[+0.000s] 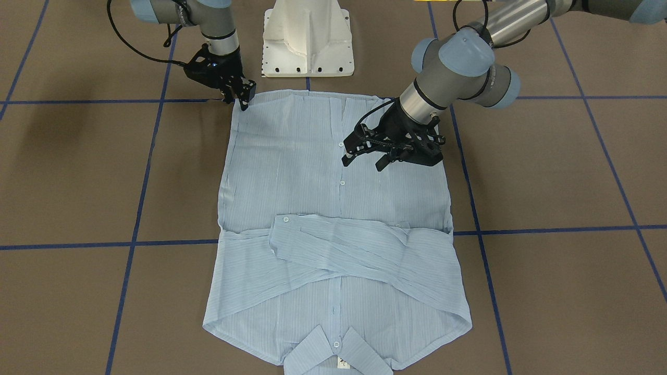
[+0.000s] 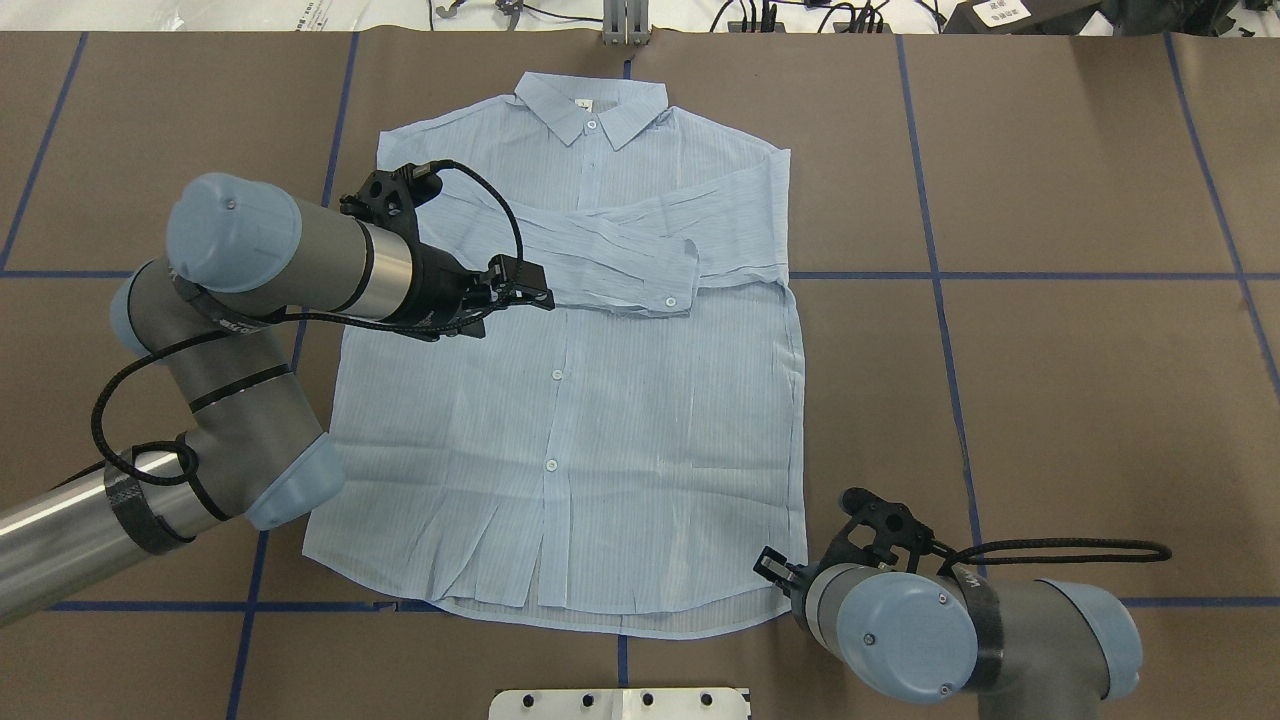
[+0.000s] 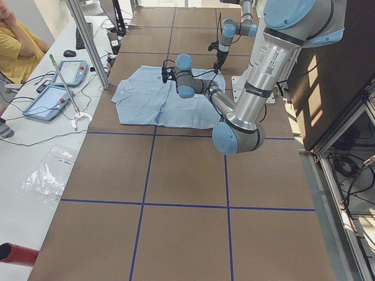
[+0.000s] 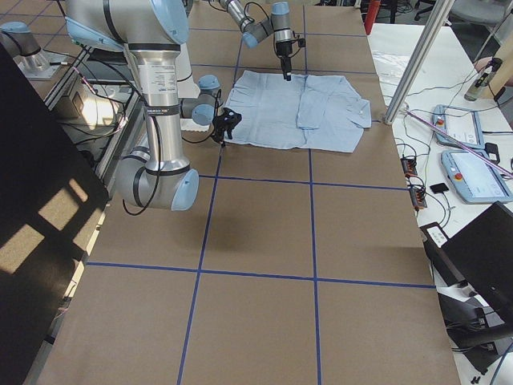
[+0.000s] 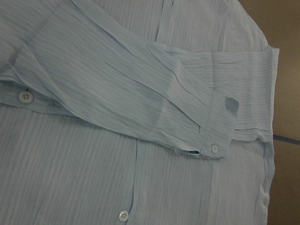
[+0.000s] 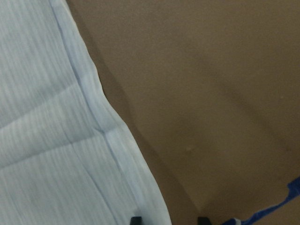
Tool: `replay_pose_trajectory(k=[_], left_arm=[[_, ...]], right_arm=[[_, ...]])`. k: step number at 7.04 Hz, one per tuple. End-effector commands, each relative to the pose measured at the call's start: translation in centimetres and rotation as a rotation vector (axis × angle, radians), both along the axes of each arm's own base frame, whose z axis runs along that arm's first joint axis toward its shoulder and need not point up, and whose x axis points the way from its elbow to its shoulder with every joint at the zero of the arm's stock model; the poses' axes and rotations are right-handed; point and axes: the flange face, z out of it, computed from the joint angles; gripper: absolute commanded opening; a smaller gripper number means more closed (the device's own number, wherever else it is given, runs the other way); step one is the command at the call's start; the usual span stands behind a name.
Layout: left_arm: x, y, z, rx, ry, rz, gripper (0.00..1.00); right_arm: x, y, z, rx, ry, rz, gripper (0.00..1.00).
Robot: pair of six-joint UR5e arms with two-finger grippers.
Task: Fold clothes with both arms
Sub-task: 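Release the sleeve and move both grippers to the hem corners nearest the robot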
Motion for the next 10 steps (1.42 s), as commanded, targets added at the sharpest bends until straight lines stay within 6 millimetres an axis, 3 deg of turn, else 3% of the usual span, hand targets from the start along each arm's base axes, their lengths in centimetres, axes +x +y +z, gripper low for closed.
replay_pose_trajectory(k=[1,3,4,5,6,7,8,10], left_arm=[[-0.5,0.0,0.2,-0.001,0.001,-0.003,0.99],[-1.6,0.7,1.2,-0.014,-0.005,-0.008,0.99],[-3.3,2.1,4.5,-0.056,-0.059,-0.023,0.99],[-5.4,5.0,7.4,-0.075,-0.121,-0.057,0.99],[-6.6,10.0,10.3,-0.083,-0.209,-0.07,0.99],[-7.0,13.9,15.1,-0.103,-0.312,-0.095,0.99],[-6.3,16.1,16.7,-0.142,-0.339,-0.092,0.98],[-6.3,17.9,17.9,-0.16,-0.354,-0.056,0.98]], right_arm=[[0.6,-0.5,-0.8,0.004,-0.018,0.003,0.0],[1.4,-0.9,-2.1,0.003,-0.046,0.008,0.0],[2.1,-1.1,-2.6,0.004,-0.058,0.013,0.0],[2.1,-1.1,-2.6,0.004,-0.058,0.013,0.0],[2.1,-1.2,-2.7,0.006,-0.06,0.014,0.0],[2.0,-1.2,-2.6,0.004,-0.058,0.013,0.0],[2.1,-1.2,-2.6,0.005,-0.058,0.016,0.0],[2.1,-1.2,-2.5,0.005,-0.057,0.016,0.0]])
